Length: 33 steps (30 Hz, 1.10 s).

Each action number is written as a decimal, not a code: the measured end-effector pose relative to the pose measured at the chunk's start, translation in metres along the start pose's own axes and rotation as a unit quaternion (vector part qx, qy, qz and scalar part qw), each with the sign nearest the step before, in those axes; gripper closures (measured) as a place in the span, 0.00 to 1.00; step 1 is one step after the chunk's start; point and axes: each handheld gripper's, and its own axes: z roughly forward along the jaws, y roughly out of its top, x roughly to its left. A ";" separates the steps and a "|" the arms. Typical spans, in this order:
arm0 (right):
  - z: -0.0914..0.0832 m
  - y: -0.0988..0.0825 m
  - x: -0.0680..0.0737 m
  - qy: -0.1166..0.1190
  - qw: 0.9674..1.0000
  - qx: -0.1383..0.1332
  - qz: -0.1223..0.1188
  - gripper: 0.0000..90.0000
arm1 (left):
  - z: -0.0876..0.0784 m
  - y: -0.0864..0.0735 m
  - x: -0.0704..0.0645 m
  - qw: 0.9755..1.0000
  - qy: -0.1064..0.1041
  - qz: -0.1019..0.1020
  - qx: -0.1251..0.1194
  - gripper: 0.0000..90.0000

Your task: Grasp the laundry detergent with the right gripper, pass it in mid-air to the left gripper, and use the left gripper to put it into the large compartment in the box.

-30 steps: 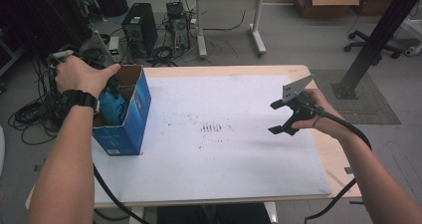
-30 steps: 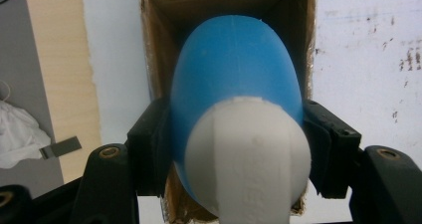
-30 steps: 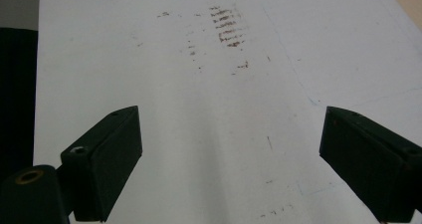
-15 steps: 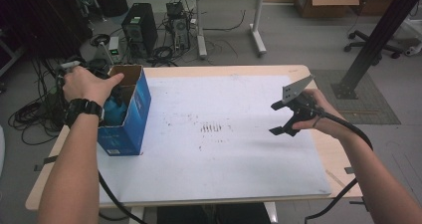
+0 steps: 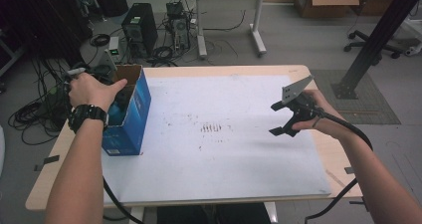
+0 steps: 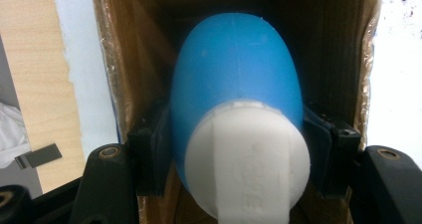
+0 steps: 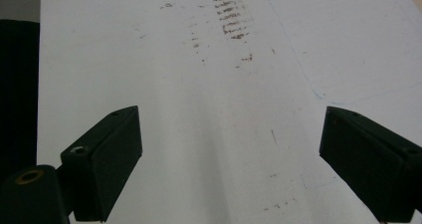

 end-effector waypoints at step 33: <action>-0.011 0.006 0.007 -0.007 1.000 -0.002 -0.007 0.11 | -0.074 0.000 -0.029 0.996 0.022 0.073 -0.041 0.32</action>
